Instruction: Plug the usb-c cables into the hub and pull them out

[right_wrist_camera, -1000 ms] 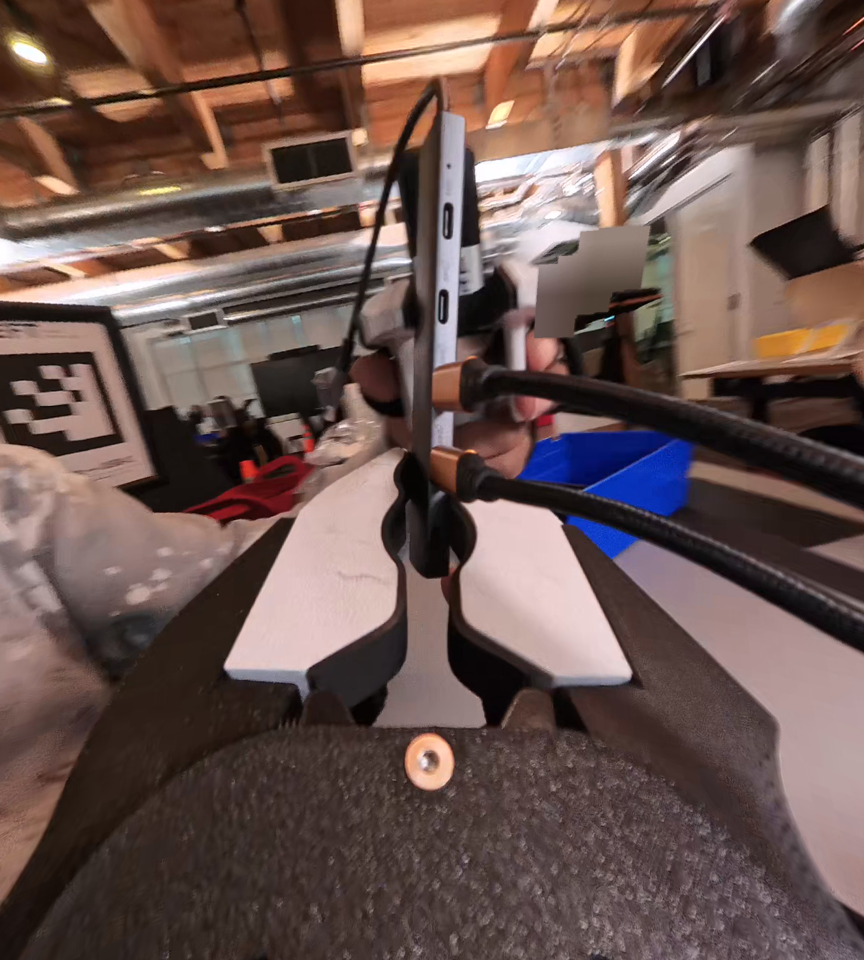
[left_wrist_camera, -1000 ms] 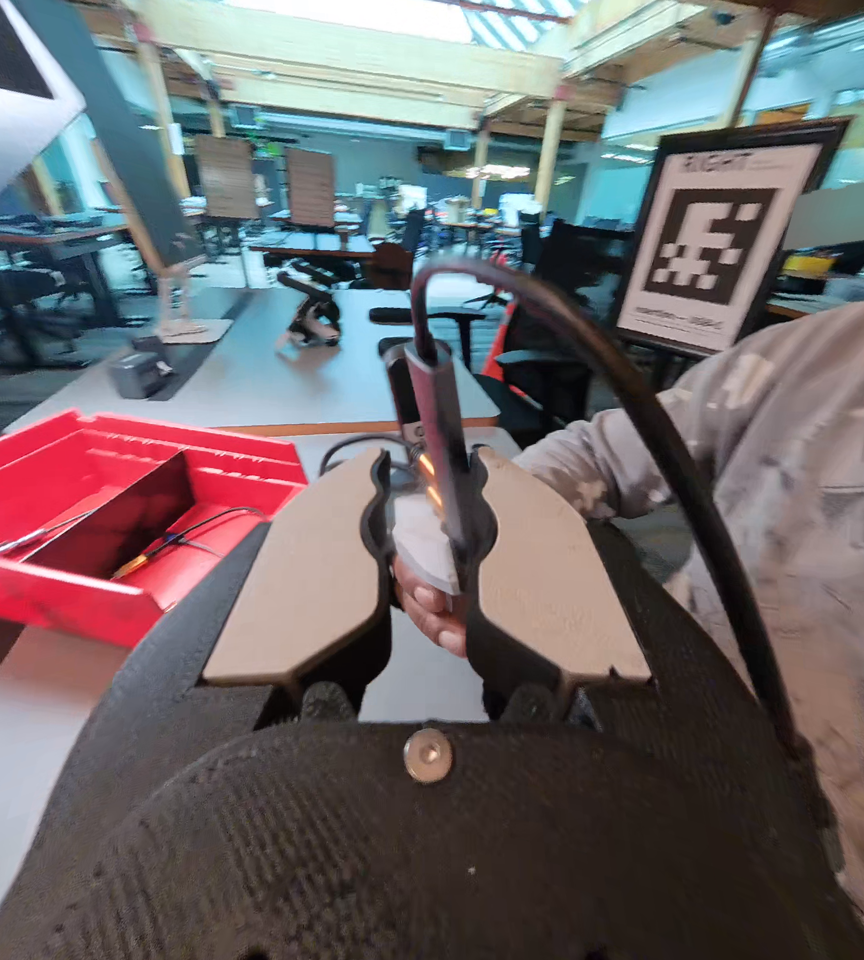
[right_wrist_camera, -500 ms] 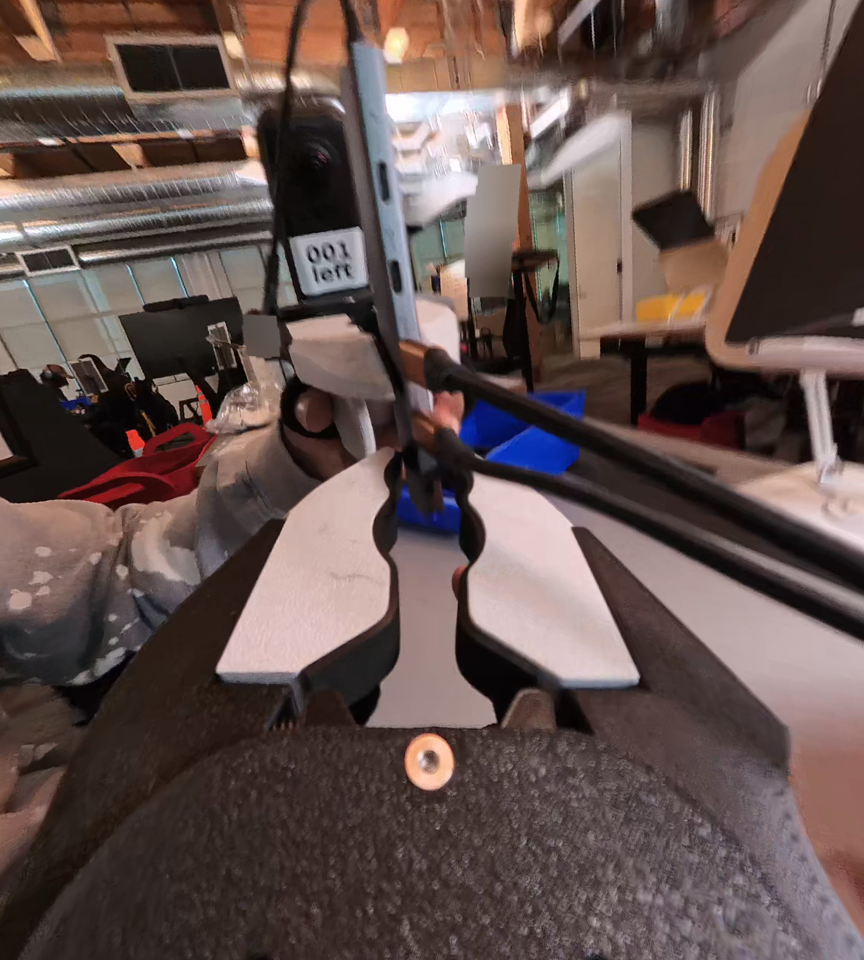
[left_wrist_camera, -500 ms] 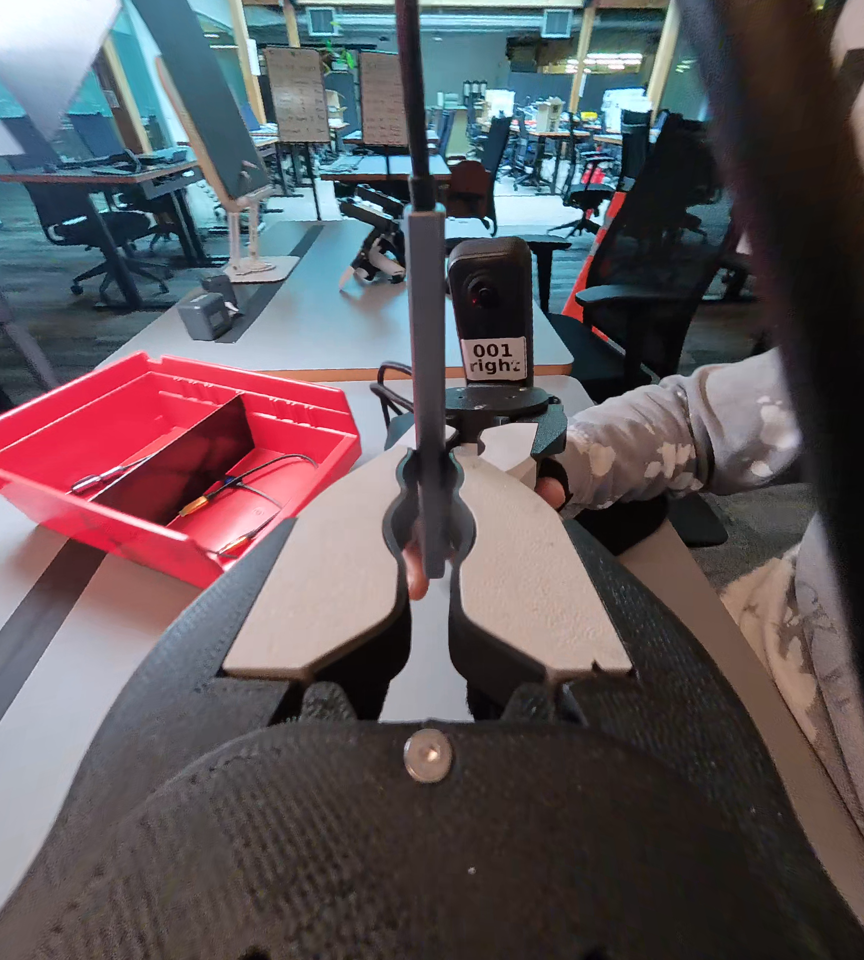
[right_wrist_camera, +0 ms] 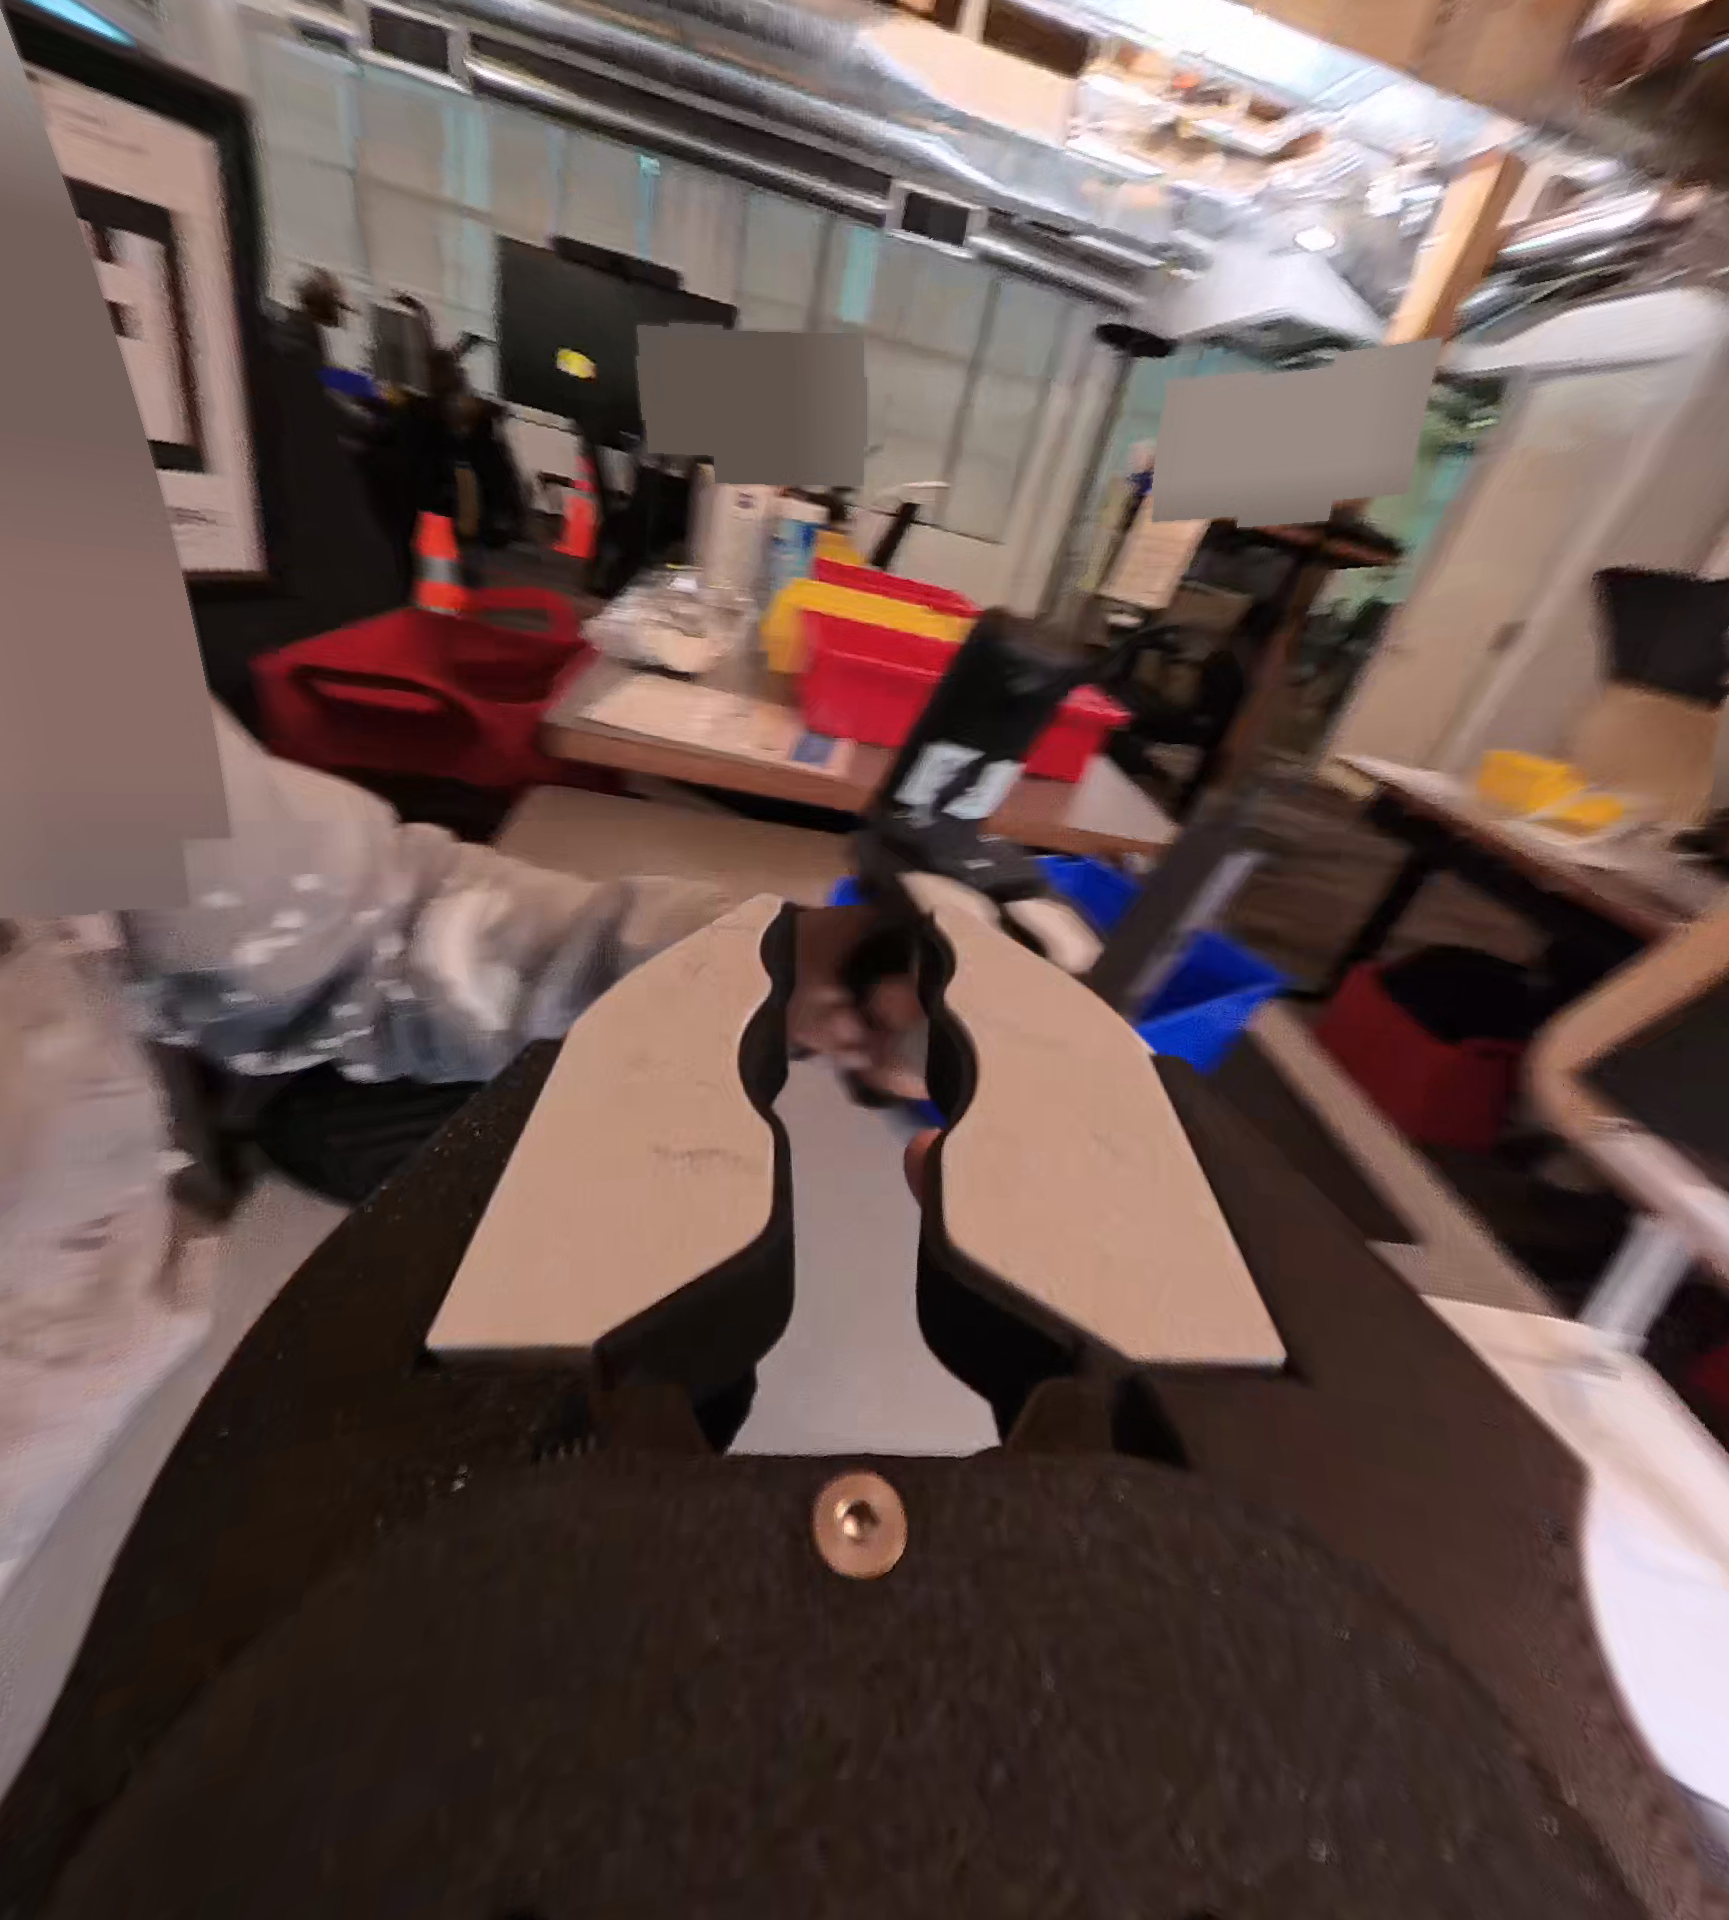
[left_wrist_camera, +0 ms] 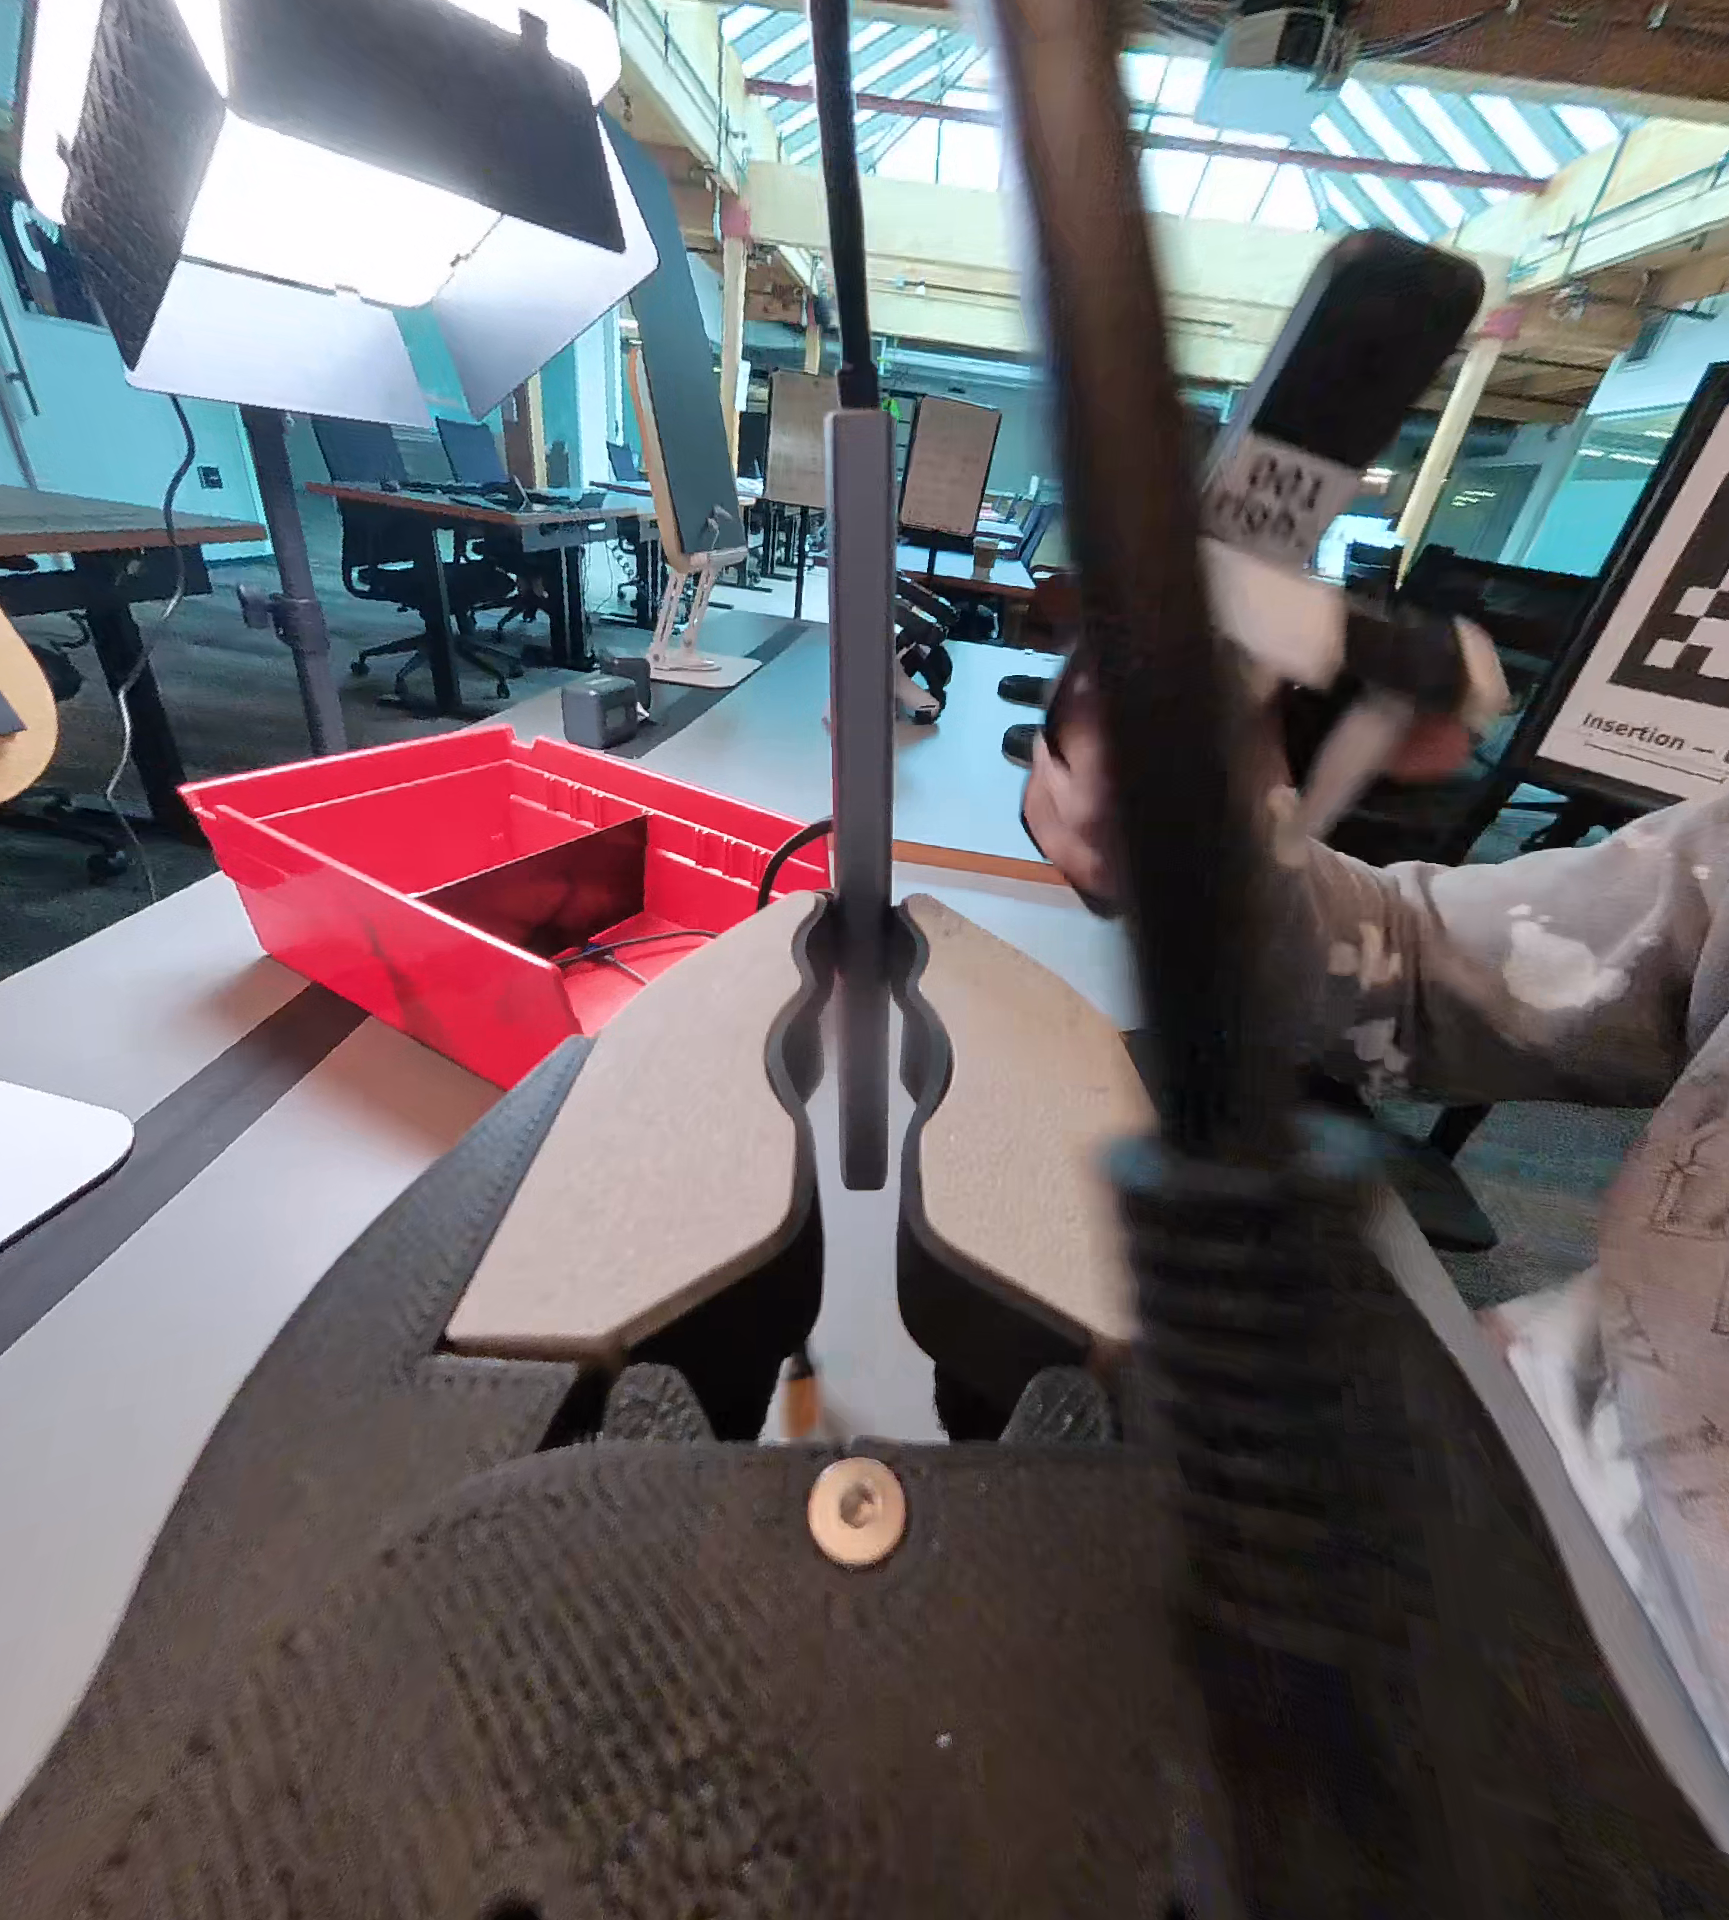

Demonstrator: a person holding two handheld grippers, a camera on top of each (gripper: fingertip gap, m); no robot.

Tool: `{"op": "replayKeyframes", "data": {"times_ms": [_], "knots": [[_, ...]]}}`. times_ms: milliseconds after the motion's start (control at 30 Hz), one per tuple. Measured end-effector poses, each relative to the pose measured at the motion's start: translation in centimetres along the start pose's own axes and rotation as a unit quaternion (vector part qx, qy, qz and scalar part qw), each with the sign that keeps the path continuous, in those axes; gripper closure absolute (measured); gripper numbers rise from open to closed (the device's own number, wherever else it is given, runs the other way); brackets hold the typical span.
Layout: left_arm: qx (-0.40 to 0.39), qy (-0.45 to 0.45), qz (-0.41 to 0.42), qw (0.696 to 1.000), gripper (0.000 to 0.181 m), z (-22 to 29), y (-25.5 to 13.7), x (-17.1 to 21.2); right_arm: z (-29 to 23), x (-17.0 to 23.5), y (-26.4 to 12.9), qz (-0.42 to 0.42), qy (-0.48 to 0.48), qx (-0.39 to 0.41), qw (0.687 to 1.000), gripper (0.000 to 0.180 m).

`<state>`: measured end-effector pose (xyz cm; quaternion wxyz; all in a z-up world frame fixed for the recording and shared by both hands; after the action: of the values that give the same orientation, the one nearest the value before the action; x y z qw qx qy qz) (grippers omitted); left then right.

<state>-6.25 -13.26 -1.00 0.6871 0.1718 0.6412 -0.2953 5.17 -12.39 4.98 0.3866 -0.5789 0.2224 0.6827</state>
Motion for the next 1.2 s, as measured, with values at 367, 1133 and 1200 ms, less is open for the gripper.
{"op": "replayKeyframes", "data": {"times_ms": [367, 1133, 1200], "knots": [[0.062, 0.077, 0.003, 0.995, 0.17, 0.3, 2.4, -4.8, 7.6, 3.5, 0.4, -0.135, 0.0, 0.086, 0.987, 0.153], [0.04, 0.097, -0.04, 0.994, 0.17, 1.7, 3.0, -3.3, 5.3, 4.7, 1.3, -0.172, -0.004, 0.036, 0.984, 0.172], [0.041, 0.09, -0.032, 0.995, 0.171, 1.5, 3.0, -3.4, 5.4, 4.7, 1.3, -0.165, 0.009, 0.033, 0.986, 0.172]]}}
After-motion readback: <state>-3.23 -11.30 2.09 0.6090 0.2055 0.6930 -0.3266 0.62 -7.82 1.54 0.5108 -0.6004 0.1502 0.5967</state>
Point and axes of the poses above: each gripper's, where its closed fingertips meet, y out along the fingers, x out of its underside, z = x × y across the jaws, the point moved 3 cm from there along -y, back along the fingers, and after that the axes turned 11 degrees about -z, right-handed, at the moved point
